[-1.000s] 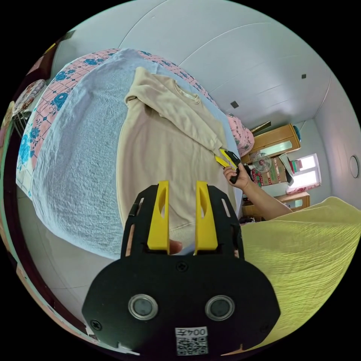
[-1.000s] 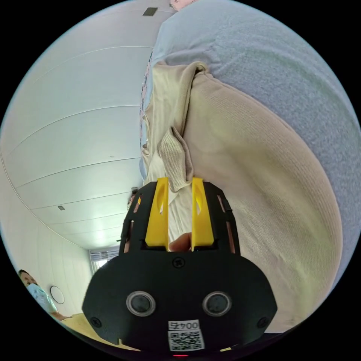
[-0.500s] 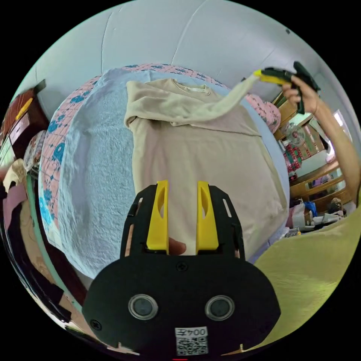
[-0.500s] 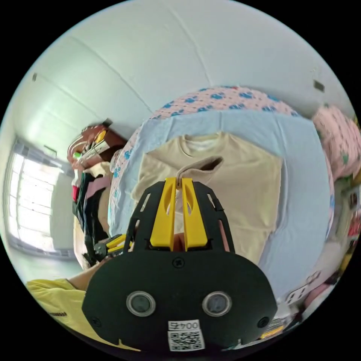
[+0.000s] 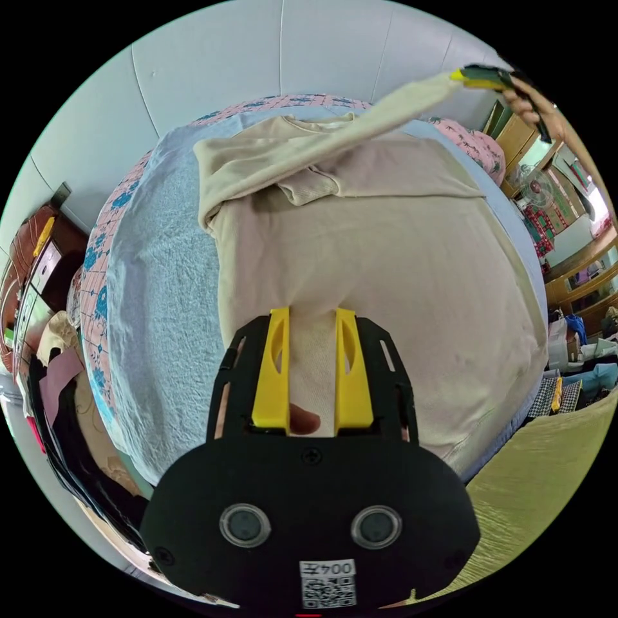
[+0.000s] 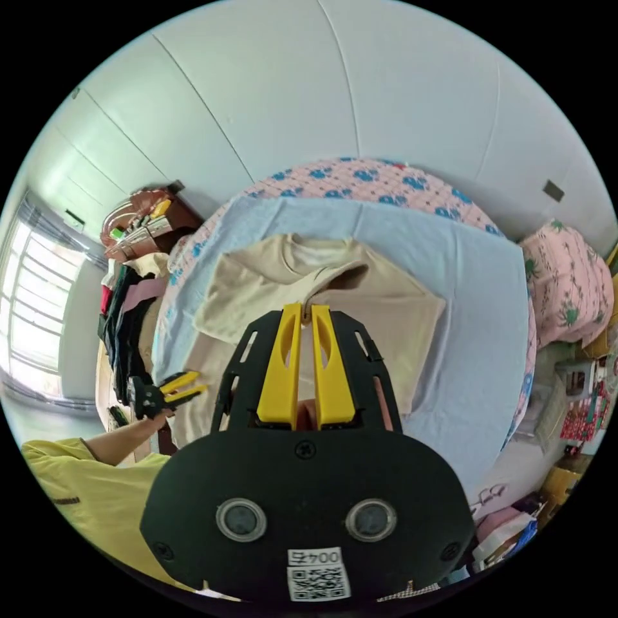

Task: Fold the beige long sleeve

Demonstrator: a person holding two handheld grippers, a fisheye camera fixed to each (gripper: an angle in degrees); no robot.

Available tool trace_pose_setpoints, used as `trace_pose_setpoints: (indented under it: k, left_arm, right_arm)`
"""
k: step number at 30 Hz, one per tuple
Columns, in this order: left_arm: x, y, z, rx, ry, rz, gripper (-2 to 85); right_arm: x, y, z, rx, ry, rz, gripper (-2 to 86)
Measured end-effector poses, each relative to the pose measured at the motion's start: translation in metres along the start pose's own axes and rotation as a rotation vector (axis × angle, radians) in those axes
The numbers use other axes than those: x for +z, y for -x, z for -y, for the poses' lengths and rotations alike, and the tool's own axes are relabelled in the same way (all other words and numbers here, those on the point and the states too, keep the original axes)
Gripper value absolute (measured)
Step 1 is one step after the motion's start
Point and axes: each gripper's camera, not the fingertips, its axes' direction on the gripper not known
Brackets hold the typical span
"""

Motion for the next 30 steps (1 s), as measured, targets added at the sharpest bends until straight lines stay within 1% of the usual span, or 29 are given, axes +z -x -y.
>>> trace_pose_setpoints:
  k: [4,5,8,9,12,14,16,19,21,22,23,25,27,30]
  left_arm:
    - [-0.003,0.006,-0.007,-0.005,-0.007,-0.008,10.0]
    - [-0.004,0.007,-0.009,0.000,-0.010,-0.003,9.9]
    - [-0.006,0.009,-0.014,0.011,-0.018,0.014,9.7]
    - [-0.007,0.009,-0.015,0.012,-0.018,0.018,9.7]
    - [-0.010,0.014,-0.018,0.015,-0.022,0.028,9.5]
    - [-0.012,0.019,-0.022,0.006,-0.035,0.026,9.4]
    - [-0.015,0.021,-0.026,0.007,-0.047,0.032,9.1]
    - [-0.019,0.028,-0.027,0.002,-0.044,0.026,7.8]
    - [-0.026,0.039,-0.024,-0.031,-0.015,0.005,5.6]
    - [-0.036,0.050,-0.023,-0.065,-0.041,-0.029,4.9]
    - [-0.052,0.065,-0.025,-0.115,-0.112,-0.058,4.3]
    - [-0.072,0.092,-0.027,-0.204,-0.201,-0.064,3.9]
    - [-0.081,0.119,-0.024,-0.253,-0.235,-0.044,3.9]
    - [-0.073,0.150,-0.005,-0.212,-0.190,0.005,4.8]
  right_arm:
    - [0.091,-0.061,-0.051,0.100,0.150,-0.041,3.7]
    - [0.115,-0.077,-0.066,0.156,0.190,-0.025,3.7]
    - [0.149,-0.104,-0.094,0.286,0.212,0.069,3.7]
    - [0.150,-0.105,-0.097,0.297,0.198,0.082,3.7]
    - [0.137,-0.097,-0.098,0.258,0.078,0.089,3.8]
    - [0.133,-0.090,-0.099,0.224,0.026,0.036,4.0]
    - [0.148,-0.093,-0.102,0.256,0.064,-0.019,4.5]
    - [0.188,-0.103,-0.113,0.350,0.204,-0.048,6.2]
    - [0.195,-0.102,-0.121,0.385,0.184,-0.080,8.0]
    - [0.192,-0.098,-0.126,0.393,0.155,-0.112,9.1]
    - [0.189,-0.093,-0.131,0.400,0.137,-0.155,10.0]
    - [0.180,-0.084,-0.142,0.413,0.093,-0.213,10.1]
    - [0.171,-0.072,-0.157,0.396,0.043,-0.203,10.0]
    - [0.173,-0.045,-0.189,0.374,0.054,-0.077,9.4]
